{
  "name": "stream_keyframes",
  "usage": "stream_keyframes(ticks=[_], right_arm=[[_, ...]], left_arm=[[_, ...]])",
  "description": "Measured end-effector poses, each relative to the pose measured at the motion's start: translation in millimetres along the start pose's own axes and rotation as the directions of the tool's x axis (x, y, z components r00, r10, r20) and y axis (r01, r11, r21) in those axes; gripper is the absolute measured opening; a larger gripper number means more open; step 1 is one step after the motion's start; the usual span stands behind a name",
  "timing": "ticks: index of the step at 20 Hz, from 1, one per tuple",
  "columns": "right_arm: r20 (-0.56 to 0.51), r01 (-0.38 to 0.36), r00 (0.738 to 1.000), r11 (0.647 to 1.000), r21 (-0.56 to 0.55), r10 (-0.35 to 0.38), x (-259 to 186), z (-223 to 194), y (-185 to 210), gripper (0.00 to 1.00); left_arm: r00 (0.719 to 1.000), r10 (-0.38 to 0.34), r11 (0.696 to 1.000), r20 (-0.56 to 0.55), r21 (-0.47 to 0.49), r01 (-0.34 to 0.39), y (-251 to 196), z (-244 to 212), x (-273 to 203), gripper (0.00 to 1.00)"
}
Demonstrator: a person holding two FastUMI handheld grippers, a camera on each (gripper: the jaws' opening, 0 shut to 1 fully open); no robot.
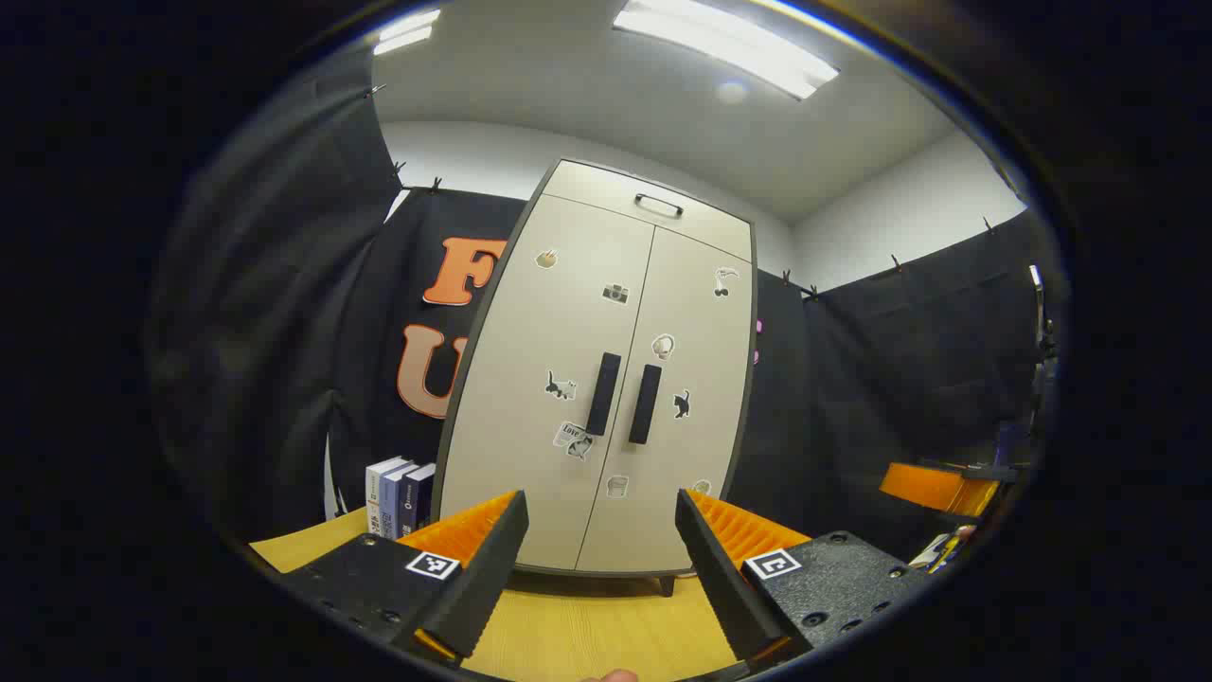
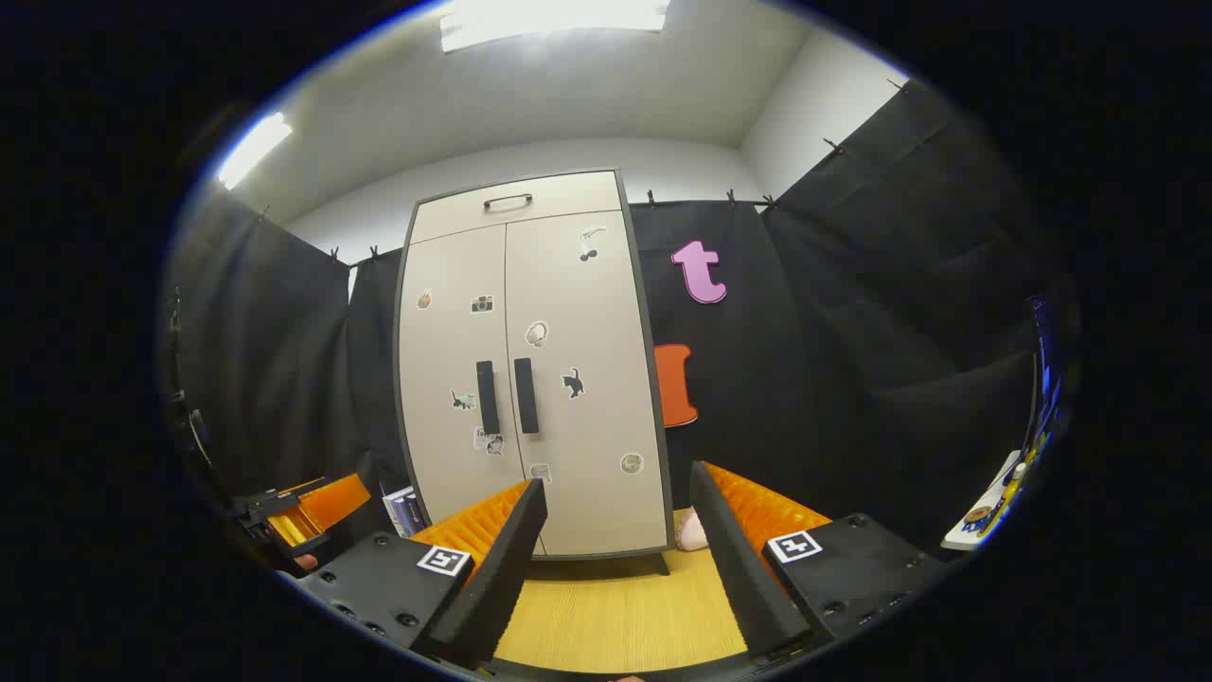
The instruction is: Open the right door of the double-door shoe cabinet with the right hand, and open the left door with the left hand.
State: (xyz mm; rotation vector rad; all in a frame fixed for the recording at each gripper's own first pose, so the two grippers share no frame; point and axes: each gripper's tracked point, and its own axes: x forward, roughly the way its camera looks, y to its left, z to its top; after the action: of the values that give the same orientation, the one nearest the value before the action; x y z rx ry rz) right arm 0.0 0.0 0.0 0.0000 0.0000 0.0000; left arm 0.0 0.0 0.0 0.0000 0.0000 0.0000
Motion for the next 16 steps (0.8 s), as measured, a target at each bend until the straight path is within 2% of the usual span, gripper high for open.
stream_keyframes(ticks=[1, 2, 3, 6, 7, 8, 16], right_arm=[[-0.002, 0.000, 1.000, 1.000, -0.002, 0.000, -1.9, -1.1, 0.1, 0.98], [-0.004, -0.002, 1.000, 1.000, -0.002, 0.002, -3.1, -2.3, 1.0, 0.88], [-0.006, -0.002, 1.000, 1.000, -0.002, 0.002, -3.6, -3.0, 0.7, 0.98], [-0.010, -0.001, 1.000, 1.000, -0.003, 0.001, -4.9, -3.5, -0.2, 0.98], [-0.009, 0.000, 1.000, 1.000, -0.004, 0.000, -5.2, -3.4, -0.4, 0.89], [-0.007, 0.002, 1.000, 1.000, -0.004, -0.002, -5.9, -3.0, -0.8, 0.98], [-0.006, -0.004, 1.000, 1.000, 0.001, 0.004, -8.3, -4.6, 1.4, 0.98]], left_arm=[[1.000, 0.002, 1.000, 0.000, -0.001, -0.002, 0.3, -0.2, -0.8, 0.94], [1.000, 0.004, 1.000, -0.001, -0.001, -0.004, 0.2, -1.1, -2.1, 0.94], [1.000, 0.005, 1.000, 0.000, -0.001, -0.005, 0.0, -0.4, -2.9, 0.94], [1.000, 0.008, 1.000, 0.003, 0.001, -0.008, 0.5, -0.1, -6.5, 0.94], [1.000, 0.009, 1.000, 0.003, -0.001, -0.009, 0.7, -0.1, -6.9, 0.94], [1.000, 0.009, 1.000, 0.003, -0.004, -0.009, 0.7, 0.2, -8.0, 0.94], [1.000, 0.024, 1.000, 0.006, -0.004, -0.024, 5.0, 1.1, -11.7, 0.94]])
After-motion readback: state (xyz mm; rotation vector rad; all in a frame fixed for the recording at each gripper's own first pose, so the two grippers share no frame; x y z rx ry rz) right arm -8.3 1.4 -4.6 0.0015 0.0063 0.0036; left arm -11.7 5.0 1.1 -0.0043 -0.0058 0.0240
